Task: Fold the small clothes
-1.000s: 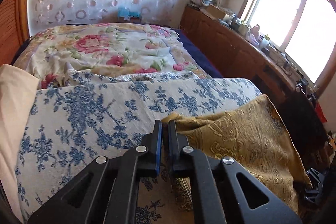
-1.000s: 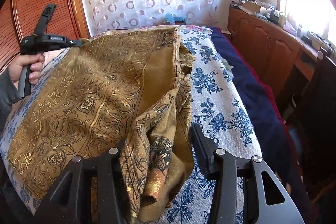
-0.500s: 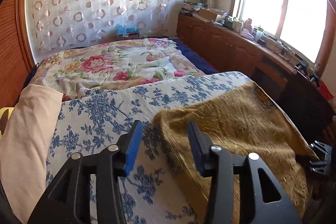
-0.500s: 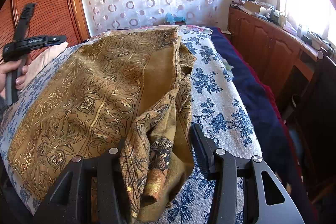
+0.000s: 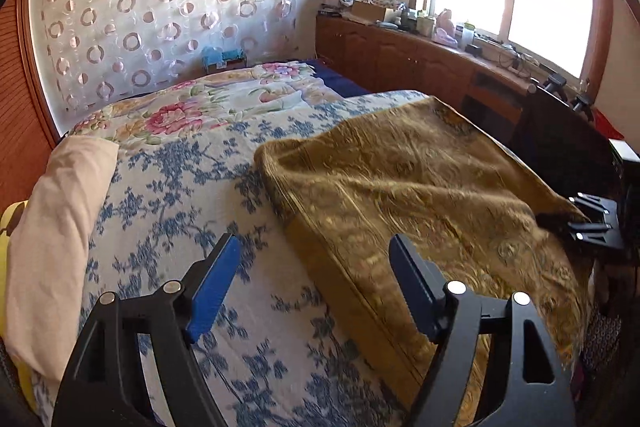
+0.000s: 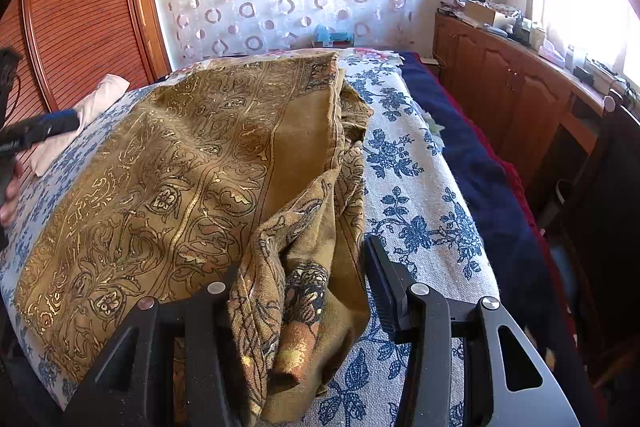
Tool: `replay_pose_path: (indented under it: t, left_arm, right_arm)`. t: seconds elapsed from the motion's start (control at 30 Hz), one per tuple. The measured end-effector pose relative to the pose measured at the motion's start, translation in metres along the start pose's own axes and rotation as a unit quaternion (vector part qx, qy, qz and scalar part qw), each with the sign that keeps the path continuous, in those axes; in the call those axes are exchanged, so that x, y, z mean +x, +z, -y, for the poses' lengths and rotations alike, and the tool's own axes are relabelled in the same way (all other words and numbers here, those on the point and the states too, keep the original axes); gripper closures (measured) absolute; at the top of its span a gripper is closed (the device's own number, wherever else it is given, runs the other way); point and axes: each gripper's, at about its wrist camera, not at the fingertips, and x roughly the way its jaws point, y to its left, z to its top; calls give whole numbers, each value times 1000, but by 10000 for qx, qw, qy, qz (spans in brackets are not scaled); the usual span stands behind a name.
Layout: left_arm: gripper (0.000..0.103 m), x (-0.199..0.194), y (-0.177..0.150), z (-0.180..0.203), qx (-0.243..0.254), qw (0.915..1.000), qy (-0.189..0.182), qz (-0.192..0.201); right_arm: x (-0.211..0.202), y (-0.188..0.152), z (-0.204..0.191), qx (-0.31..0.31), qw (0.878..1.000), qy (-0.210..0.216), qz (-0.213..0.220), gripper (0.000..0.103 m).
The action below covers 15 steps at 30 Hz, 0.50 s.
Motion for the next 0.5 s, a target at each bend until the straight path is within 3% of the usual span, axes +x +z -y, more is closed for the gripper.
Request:
replay_pose_path:
  t: [0.5]
  left_arm:
    - [25, -22, -59, 22, -202, 9983, -396, -383]
  right_arm:
    - [-12, 1, 1, 59, 9998, -111, -126, 44]
